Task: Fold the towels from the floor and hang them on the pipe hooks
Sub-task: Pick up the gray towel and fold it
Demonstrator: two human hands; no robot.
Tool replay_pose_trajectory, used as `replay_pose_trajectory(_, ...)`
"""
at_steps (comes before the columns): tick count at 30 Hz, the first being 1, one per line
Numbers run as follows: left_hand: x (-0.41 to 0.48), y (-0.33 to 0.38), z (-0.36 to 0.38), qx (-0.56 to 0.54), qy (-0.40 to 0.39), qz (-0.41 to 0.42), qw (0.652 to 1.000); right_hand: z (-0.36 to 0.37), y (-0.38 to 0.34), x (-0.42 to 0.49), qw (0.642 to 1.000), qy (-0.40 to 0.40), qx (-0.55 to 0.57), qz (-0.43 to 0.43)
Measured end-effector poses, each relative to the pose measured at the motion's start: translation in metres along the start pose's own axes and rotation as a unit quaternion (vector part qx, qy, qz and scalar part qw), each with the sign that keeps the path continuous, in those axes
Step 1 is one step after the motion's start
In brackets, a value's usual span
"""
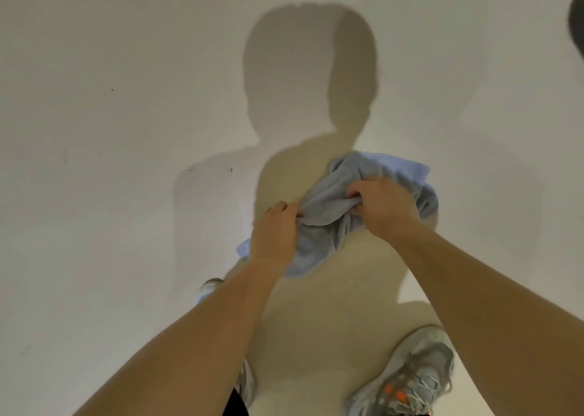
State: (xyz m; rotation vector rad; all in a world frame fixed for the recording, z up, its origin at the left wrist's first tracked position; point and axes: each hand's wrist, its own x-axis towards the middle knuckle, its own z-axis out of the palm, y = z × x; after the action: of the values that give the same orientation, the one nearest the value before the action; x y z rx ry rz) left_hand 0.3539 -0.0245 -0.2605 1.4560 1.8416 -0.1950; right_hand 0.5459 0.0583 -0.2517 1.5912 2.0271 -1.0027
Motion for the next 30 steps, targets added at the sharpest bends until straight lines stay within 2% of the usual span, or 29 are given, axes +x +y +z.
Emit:
replay_pose_trajectory(3,-0.038,0.01,-0.047,-0.03,0.017,-0.01,0.999,-0.038,-0.015,-0.036,0.997,-0.046,0.059,0.011)
replay_pose_trajectory(5,-0.07,0.024,-0.086,-0.037,0.023,-0.008,0.999,-0.072,-0.029,-0.073,0.994,-0.045,0.098,0.01)
replay_pose_trajectory(9,-0.142,0.066,-0.18,-0.056,-0.006,0.0,0.998,-0.153,-0.063,-0.162,0.989,-0.007,0.149,0.023)
replay_pose_trajectory(12,-0.202,0.104,-0.257,-0.074,-0.019,0.024,0.997,-0.225,-0.089,-0.242,0.968,0.043,0.24,0.052)
replay_pose_trajectory(20,-0.366,0.196,-0.443,-0.142,0.031,0.117,0.982,-0.394,-0.157,-0.478,0.914,0.107,0.384,0.076)
replay_pose_trajectory(25,-0.458,0.248,-0.518,-0.117,0.028,0.193,0.974,-0.445,-0.19,-0.606,0.89,0.189,0.406,0.085)
replay_pose_trajectory(30,-0.545,0.29,-0.537,-0.08,0.007,0.211,0.974,-0.465,-0.2,-0.698,0.816,0.331,0.468,0.073)
